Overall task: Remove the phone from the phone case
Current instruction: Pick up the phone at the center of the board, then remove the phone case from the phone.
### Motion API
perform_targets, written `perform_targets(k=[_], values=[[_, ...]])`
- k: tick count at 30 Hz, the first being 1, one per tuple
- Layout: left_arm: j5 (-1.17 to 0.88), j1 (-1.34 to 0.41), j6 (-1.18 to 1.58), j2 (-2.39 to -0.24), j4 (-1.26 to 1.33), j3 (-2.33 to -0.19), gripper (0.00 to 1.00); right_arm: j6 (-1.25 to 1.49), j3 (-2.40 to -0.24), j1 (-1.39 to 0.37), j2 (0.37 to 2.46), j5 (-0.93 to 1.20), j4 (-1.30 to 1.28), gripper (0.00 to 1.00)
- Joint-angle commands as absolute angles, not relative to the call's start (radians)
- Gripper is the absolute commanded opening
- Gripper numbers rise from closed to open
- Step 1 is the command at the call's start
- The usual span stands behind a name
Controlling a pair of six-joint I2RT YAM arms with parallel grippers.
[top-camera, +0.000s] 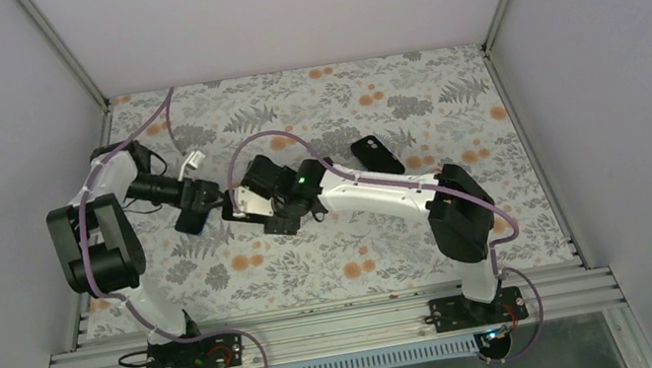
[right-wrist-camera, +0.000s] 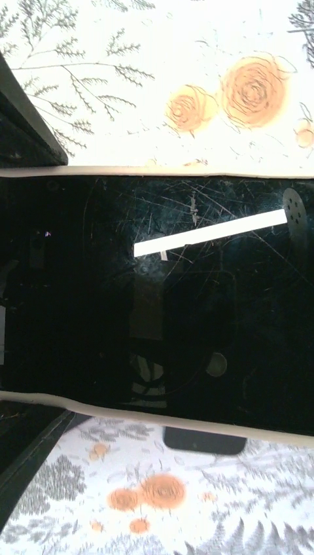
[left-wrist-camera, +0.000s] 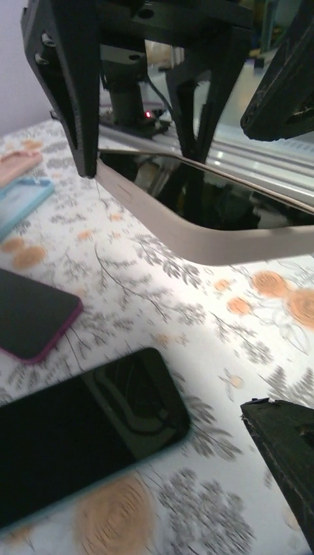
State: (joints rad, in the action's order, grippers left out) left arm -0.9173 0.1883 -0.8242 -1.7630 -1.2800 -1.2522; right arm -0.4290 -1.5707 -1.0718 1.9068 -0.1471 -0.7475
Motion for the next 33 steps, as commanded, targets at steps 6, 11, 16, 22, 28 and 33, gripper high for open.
perform_targets(k=[6, 11, 16, 22, 28, 33], values=[[-1.072, 0.097, -0.852, -1.866, -1.357, -1.318, 0.80, -0.437, -1.696, -1.050, 1.943, -0.234, -0.661, 0.50], [-1.129, 0.085, -0.851, -1.869, -1.359, -1.337, 0.49, -0.452, -1.721, -1.044, 1.957, -0.214, -0.657, 0.51], [-1.163, 0.064, -0.861, -1.848, -1.359, -1.375, 0.03, -0.448, -1.705, -1.034, 1.937, -0.189, -0.670, 0.84], [-1.056, 0.015, -0.931, -1.791, -1.359, -1.413, 0.02, -0.440, -1.730, -0.865, 1.876, 0.103, -0.837, 1.00], [-0.852, -0.088, -1.084, -1.652, -1.359, -1.427, 0.02, -0.574, -1.774, -0.700, 1.875, 0.385, -1.078, 0.99], [-0.756, -0.186, -1.071, -1.606, -1.358, -1.487, 0.02, -0.640, -1.766, -0.694, 1.876, 0.469, -1.154, 0.97]])
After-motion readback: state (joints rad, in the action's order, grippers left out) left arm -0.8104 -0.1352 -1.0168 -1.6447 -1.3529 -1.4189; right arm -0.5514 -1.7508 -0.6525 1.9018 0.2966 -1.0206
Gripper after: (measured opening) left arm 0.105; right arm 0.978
